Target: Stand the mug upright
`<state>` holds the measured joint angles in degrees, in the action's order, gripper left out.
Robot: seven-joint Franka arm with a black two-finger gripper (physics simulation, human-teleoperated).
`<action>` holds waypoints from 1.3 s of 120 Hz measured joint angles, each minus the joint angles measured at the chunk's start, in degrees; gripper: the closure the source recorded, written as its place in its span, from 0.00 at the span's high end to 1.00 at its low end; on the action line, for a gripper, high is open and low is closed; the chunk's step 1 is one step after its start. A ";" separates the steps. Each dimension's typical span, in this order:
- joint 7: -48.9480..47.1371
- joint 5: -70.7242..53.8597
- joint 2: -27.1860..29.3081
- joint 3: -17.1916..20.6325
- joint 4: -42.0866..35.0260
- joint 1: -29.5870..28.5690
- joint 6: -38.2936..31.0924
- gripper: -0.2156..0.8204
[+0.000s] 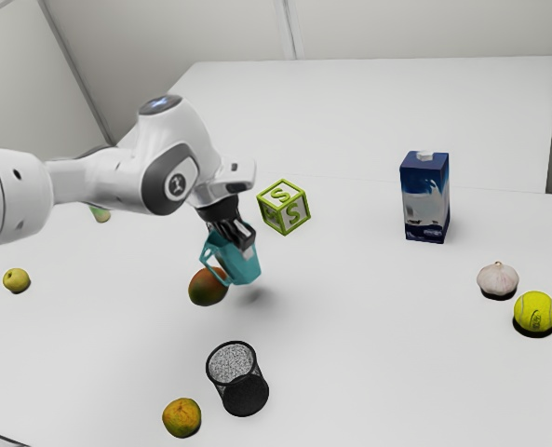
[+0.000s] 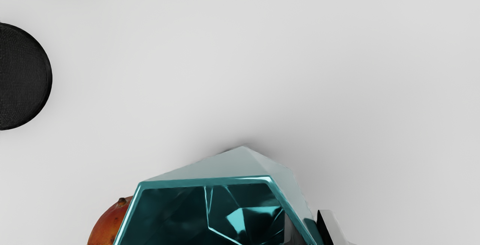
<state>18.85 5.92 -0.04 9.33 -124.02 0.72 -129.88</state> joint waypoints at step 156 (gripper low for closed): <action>-19.00 -4.62 -3.38 1.06 -0.84 1.96 -6.30 0.45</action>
<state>-0.15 1.30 -3.42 10.38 -124.86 2.68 -136.18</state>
